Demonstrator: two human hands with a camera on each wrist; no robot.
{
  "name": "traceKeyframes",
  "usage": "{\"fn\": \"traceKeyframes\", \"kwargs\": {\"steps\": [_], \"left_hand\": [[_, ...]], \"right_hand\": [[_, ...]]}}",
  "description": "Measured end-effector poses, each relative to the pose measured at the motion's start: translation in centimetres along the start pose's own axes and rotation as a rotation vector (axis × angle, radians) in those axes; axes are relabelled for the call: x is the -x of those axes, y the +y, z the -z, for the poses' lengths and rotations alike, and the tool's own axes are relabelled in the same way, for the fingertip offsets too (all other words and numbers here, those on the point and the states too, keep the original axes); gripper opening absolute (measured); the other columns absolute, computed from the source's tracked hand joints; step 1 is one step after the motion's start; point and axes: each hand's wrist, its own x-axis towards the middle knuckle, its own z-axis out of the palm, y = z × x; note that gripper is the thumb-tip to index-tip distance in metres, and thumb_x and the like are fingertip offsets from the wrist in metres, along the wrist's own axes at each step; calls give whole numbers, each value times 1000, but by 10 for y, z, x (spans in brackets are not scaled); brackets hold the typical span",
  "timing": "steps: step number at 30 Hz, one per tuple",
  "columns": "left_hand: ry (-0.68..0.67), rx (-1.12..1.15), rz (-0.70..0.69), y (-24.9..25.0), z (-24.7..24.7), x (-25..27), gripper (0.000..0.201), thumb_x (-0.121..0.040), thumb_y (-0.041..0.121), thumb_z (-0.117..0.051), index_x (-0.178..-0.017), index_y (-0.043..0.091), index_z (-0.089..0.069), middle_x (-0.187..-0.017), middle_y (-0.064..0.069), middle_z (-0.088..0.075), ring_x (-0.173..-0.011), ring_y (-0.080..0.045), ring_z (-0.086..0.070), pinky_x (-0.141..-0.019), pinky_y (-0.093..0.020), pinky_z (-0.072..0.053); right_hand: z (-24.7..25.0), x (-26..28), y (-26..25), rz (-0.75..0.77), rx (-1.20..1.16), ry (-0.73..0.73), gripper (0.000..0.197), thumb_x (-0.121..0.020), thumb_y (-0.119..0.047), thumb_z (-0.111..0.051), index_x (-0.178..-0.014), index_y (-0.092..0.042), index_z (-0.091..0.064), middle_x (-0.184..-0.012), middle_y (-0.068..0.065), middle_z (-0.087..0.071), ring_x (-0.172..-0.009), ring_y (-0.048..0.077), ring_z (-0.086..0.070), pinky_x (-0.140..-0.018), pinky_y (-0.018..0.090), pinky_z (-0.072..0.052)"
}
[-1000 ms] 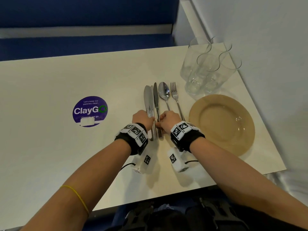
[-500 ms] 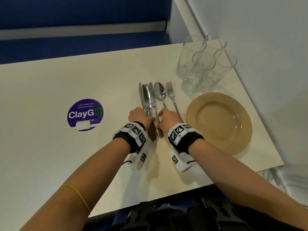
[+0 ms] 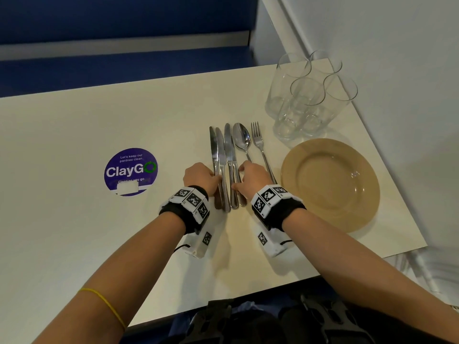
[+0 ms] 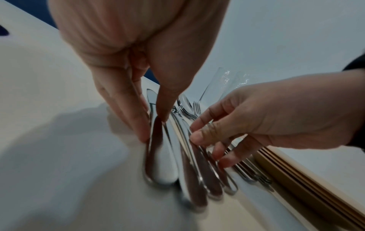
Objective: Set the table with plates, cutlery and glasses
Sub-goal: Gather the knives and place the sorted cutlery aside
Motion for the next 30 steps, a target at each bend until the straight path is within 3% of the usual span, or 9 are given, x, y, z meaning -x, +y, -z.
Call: {"fn": "traceKeyframes", "kwargs": {"steps": [2,4,6,8,13,23,27,30], "left_hand": [[16,26,1,0,2,1,26,-84,24,-64,-64,14,-53,-90,-13,-72,-84,-27,-68,-80,-31,-54],[27,45,-1,-1,2,4,16,-83,26,-66,-77,13,-58,-92,-6,-67,-89,-23,-64,-80,-27,-49],[33,60,-9,0,-1,7,30,-81,30,-69,-102,10,-61,-102,-4,-64,-100,-21,-61,-82,-27,-46],[19,45,-28,1,-4,8,44,-78,30,-73,-114,10,-57,-111,-6,-64,-105,-22,-60,-85,-28,-46],[5,53,-31,7,-6,5,50,-74,26,-78,-116,10,-55,-113,-10,-63,-104,-23,-62,-85,-30,-50],[2,-5,-54,9,-4,6,47,-80,29,-72,-118,8,-54,-114,-10,-62,-106,-24,-60,-81,-27,-45],[14,53,-44,11,1,10,41,-81,28,-67,-115,10,-53,-108,-11,-66,-94,-26,-66,-82,-33,-53],[47,87,-87,17,5,18,38,-85,24,-63,-118,10,-52,-107,-9,-66,-97,-24,-64,-77,-28,-48]], "right_hand": [[0,-1,-1,-3,-5,0,43,-83,-21,-69,-119,-8,-50,-110,11,-61,-99,26,-62,-86,35,-52],[0,-2,-1,-4,-8,8,43,-83,-21,-69,-119,-7,-51,-110,12,-62,-99,26,-62,-87,35,-52],[0,-3,-1,2,-6,16,44,-84,-23,-68,-120,-7,-51,-110,12,-63,-100,26,-62,-87,35,-52],[1,-4,-1,10,4,17,45,-84,-23,-69,-122,-6,-51,-111,12,-63,-102,26,-62,-88,34,-52],[5,-8,-2,37,34,25,42,-85,-19,-68,-121,-6,-52,-112,13,-63,-101,27,-62,-86,33,-51],[7,-8,2,55,41,35,41,-86,-21,-66,-122,-6,-52,-113,13,-63,-103,26,-61,-85,31,-48],[15,-4,8,74,-6,120,41,-87,-26,-65,-122,-10,-53,-113,10,-63,-106,24,-60,-88,31,-47],[29,2,14,85,-78,203,35,-86,-26,-66,-117,-12,-58,-109,9,-65,-102,22,-61,-85,28,-46]]}}
